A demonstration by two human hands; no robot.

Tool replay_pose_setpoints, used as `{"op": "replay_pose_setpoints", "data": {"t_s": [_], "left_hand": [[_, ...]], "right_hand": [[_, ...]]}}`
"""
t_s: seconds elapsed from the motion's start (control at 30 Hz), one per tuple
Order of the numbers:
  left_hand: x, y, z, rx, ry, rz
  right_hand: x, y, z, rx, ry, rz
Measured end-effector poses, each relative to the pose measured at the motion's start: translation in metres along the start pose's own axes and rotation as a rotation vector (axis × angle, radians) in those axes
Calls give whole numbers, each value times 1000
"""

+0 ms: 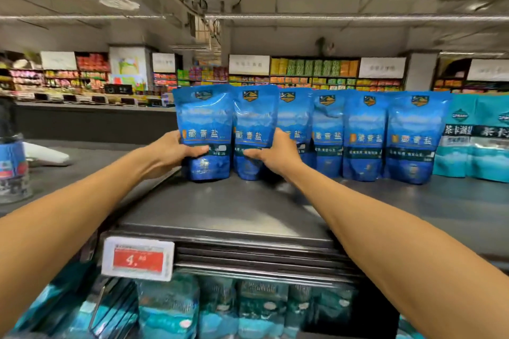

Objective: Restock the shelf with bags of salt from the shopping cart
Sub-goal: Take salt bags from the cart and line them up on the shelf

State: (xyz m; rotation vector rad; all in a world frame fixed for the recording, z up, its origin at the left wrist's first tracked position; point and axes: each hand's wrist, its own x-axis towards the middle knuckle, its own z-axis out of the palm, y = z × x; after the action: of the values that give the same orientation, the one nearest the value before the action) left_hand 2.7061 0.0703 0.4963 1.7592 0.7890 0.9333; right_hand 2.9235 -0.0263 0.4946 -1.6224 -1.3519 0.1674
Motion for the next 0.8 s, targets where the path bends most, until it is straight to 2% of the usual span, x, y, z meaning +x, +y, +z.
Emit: {"op": "replay_pose_setpoints", "data": {"t_s": [0.07, 0.13, 0.2, 0.3, 0.47, 0.6, 0.8], "left_hand": [[-2, 2, -10, 304, 18, -64], [-1, 2, -16, 433, 83, -110], [3, -2, -14, 455, 124, -100], [8, -9, -9, 380, 148, -19], [15, -17, -12, 443, 159, 65], [13, -18, -12, 439, 149, 20], [5, -16, -11, 509, 168, 11]], "right_hand": [[1, 2, -1, -273, 14, -36], [2, 0, -2, -456, 34, -33], [5, -1, -4, -417, -12, 11], [9, 1, -6, -221, -44, 92], [10, 7, 2, -100, -22, 78], [4, 5, 1, -104, -7, 77], [-4, 2, -5, -248, -9, 49]]}}
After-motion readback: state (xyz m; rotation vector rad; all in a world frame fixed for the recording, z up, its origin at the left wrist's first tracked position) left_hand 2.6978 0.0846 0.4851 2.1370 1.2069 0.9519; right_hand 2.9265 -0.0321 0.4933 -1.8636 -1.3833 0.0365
